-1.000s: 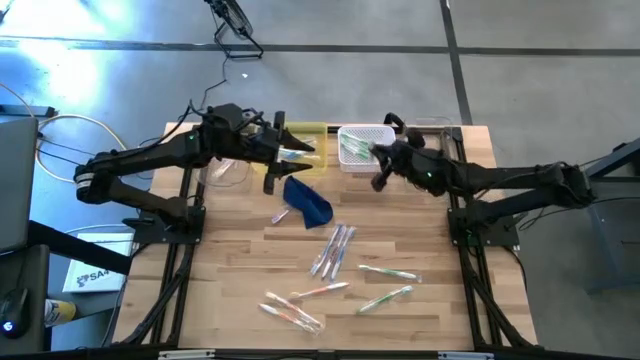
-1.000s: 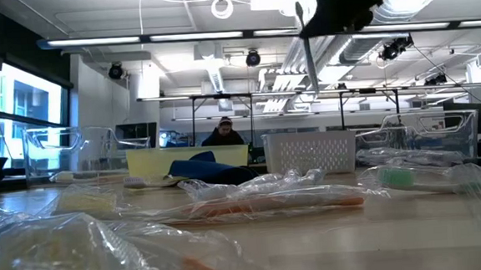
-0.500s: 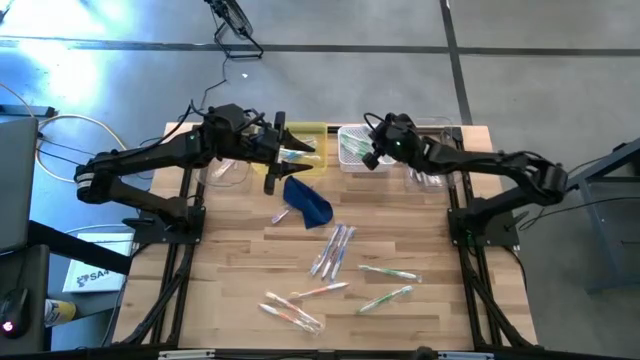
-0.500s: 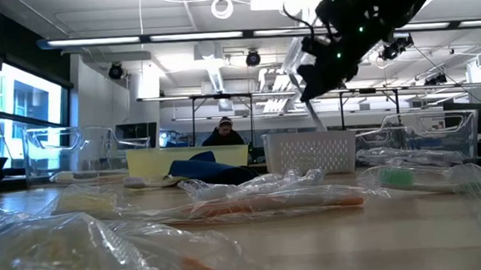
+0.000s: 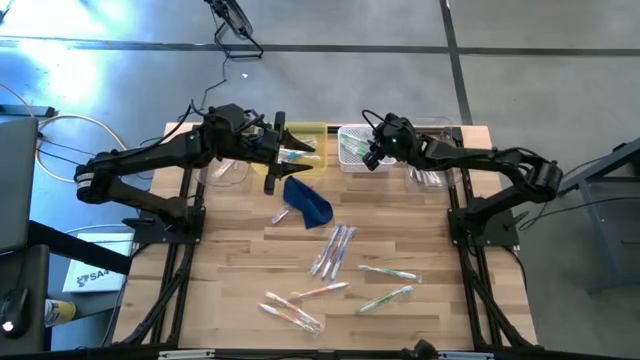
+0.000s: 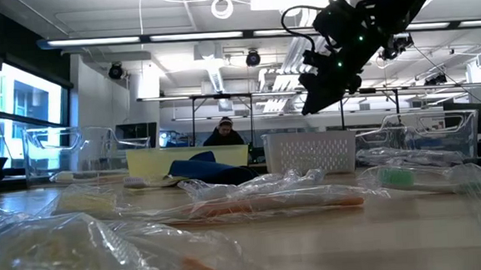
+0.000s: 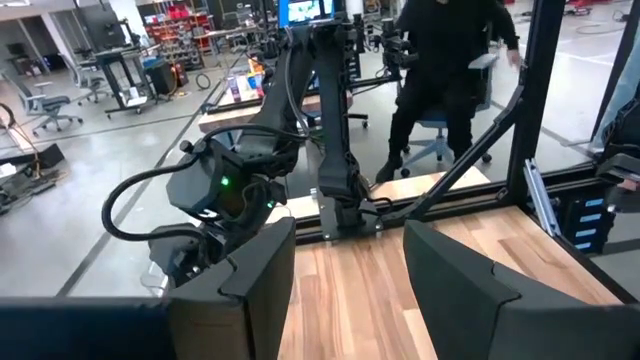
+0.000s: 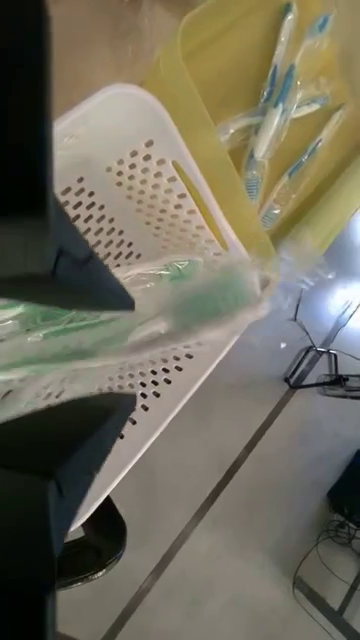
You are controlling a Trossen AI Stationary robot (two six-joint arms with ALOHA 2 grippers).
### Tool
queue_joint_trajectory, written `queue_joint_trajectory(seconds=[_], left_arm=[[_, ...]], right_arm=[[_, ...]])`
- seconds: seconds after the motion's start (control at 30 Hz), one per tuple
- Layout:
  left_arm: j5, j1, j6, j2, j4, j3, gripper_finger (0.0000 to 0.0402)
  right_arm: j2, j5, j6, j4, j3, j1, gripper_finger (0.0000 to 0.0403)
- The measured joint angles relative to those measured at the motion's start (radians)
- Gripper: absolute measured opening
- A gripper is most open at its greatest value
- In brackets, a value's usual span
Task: Pick & Place Toothbrushes
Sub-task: Put the green toothbrush into the white bin, then put the orange toothbrush into the left transparent bin
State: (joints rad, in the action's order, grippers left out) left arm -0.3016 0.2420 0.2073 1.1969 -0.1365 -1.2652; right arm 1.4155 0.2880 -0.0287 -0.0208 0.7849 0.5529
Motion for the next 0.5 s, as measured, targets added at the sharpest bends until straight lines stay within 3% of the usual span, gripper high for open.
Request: queue_joint_trajectory(seconds=[0.2, 0.37, 0.5], left_arm=[[-0.001, 0.0, -0.002, 0.0, -0.045, 0.0, 0.0184], [-0.002, 0.0, -0.002, -0.003, -0.061, 0.0, 0.0184], [-0.002, 0.0, -0.002, -0.003, -0.073, 0.0, 0.0184]], right_arm=[[-0.017, 0.044, 0.0, 0.003, 0.004, -0.001, 0.0206], [-0.125, 0.032, -0.001, 0.017, 0.041, -0.031, 0.0201], [-0.24, -0.105, -0.016, -0.001, 0.062, -0.079, 0.0178]])
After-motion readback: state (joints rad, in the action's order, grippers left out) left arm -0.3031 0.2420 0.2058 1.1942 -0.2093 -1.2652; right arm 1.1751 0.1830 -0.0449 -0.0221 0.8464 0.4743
